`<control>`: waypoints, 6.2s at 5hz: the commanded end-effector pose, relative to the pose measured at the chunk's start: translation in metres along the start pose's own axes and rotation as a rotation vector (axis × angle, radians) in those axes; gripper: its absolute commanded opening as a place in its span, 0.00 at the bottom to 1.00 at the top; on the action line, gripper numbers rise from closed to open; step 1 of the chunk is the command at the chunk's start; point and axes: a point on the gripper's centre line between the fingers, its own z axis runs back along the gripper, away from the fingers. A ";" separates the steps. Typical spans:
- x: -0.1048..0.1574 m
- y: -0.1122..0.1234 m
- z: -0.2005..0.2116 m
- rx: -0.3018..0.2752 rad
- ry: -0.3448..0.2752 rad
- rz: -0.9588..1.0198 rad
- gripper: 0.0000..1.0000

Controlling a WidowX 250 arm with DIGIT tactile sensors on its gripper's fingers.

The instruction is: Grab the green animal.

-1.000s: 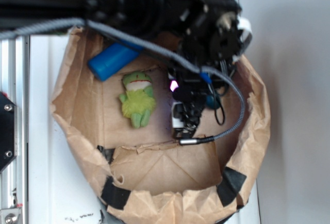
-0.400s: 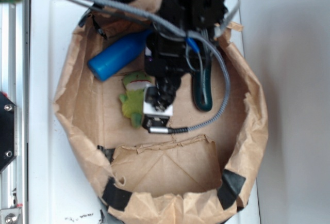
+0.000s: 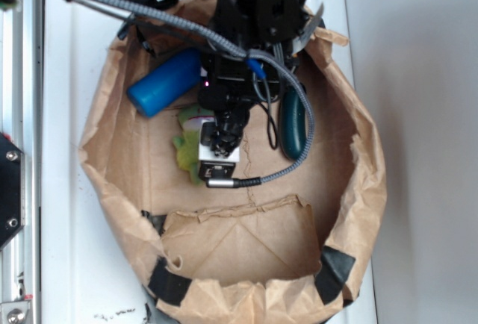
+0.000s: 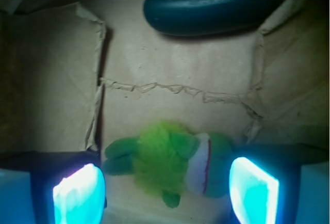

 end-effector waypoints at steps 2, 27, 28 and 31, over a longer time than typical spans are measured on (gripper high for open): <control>0.016 0.005 -0.032 0.089 -0.103 -0.050 1.00; 0.012 -0.060 0.024 -0.033 -0.159 -1.069 0.00; 0.009 -0.066 0.036 -0.033 -0.165 -1.046 0.00; 0.006 -0.037 0.057 -0.115 0.013 -0.216 0.00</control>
